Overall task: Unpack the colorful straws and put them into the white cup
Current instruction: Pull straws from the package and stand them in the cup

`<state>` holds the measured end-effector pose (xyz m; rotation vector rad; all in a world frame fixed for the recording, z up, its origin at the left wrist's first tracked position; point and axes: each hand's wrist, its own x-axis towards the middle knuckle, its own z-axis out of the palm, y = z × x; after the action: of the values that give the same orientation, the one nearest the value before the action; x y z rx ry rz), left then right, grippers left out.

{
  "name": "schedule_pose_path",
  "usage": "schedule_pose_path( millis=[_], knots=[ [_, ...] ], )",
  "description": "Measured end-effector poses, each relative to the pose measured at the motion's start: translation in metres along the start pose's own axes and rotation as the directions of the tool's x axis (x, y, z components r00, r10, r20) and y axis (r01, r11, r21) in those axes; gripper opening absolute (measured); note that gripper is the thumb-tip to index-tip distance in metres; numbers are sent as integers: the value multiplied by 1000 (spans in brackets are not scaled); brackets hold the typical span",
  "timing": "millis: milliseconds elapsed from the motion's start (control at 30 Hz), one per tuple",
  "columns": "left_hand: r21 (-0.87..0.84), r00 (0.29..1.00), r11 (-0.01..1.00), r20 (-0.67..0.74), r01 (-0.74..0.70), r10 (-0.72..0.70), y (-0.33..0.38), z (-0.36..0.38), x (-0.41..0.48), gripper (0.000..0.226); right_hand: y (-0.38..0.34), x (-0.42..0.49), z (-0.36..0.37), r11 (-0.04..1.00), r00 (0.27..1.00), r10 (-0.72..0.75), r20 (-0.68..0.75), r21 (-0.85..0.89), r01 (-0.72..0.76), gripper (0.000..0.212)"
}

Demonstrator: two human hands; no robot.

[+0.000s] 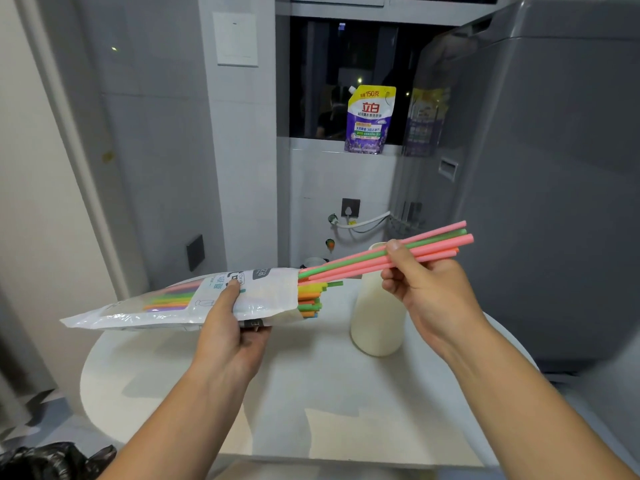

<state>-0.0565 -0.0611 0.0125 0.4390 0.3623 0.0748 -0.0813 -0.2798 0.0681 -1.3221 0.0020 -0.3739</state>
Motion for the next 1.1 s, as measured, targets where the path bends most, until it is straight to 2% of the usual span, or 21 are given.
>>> schedule_pose_path(
  millis=[167,500,800,933,1033,1100],
  knots=[
    [6,1000,1000,2,0,0,-4,3,3,40,-6,8,-12,999,1000,-20,-12,-41,20,29],
    [6,1000,1000,0,-19,19,-3,1,11,40,-40,15,-32,994,995,-30,-95,-109,20,15],
    [39,1000,999,22,9,-10,-17,3,10,30,-87,23,-51,983,973,-141,-184,-143,116,12],
    [75,1000,997,5,20,-20,-24,7,3,31,-111,26,-60,958,958,-203,-203,-245,151,11],
    [92,999,995,19,34,-36,-31,9,-4,18,-119,28,-65,930,951,-231,-206,-333,154,14],
    [101,999,994,24,46,-49,-38,10,-8,20,-121,30,-67,920,946,-236,-222,-366,143,16]
  ],
)
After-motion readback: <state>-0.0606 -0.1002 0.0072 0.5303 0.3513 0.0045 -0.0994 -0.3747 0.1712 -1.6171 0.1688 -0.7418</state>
